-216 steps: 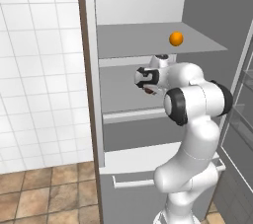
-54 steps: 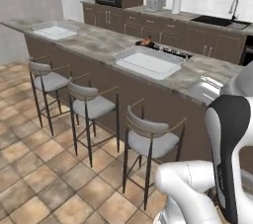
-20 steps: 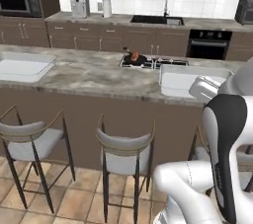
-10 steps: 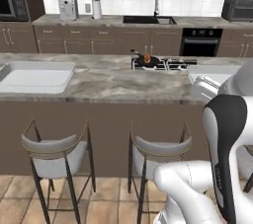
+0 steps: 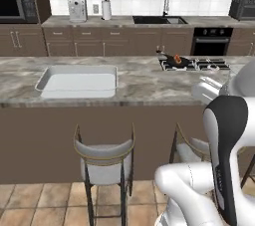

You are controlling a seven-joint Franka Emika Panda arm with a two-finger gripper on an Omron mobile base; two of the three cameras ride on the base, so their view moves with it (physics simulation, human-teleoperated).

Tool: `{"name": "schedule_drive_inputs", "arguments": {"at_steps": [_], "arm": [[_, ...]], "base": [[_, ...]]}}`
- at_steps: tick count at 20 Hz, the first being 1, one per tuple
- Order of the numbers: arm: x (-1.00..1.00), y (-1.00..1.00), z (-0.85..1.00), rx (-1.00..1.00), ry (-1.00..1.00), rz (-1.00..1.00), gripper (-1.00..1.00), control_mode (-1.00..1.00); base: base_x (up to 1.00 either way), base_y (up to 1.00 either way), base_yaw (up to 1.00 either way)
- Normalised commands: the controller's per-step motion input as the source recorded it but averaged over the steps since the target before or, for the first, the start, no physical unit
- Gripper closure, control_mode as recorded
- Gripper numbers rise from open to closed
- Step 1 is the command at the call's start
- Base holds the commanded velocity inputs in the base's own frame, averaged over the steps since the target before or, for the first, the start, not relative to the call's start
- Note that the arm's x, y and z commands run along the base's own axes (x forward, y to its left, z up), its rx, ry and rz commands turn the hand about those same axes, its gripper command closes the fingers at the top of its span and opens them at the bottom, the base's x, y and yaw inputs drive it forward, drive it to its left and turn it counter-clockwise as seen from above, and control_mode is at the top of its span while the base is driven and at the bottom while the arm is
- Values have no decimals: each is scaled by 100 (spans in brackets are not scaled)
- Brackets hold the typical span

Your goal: Place the cold items (orange and pear) from the fridge in one tupperware on the dining counter. Place the warm items (hot dog and kebab skewer) in the stove area in another tupperware.

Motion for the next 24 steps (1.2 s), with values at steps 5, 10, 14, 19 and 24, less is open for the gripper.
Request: {"name": "schedule_drive_inputs", "arguments": {"at_steps": [5,10,14,19,24], "arm": [[0,0,0,0,0,0,100,100],[0,0,0,0,0,0,100,100],[0,0,0,0,0,0,100,100],[0,0,0,0,0,0,100,100],[0,0,0,0,0,0,100,100]], "base": [[28,82,-1],[21,29,0],[7,-11,-11],[24,0,-1],[-3,-54,0]]}}
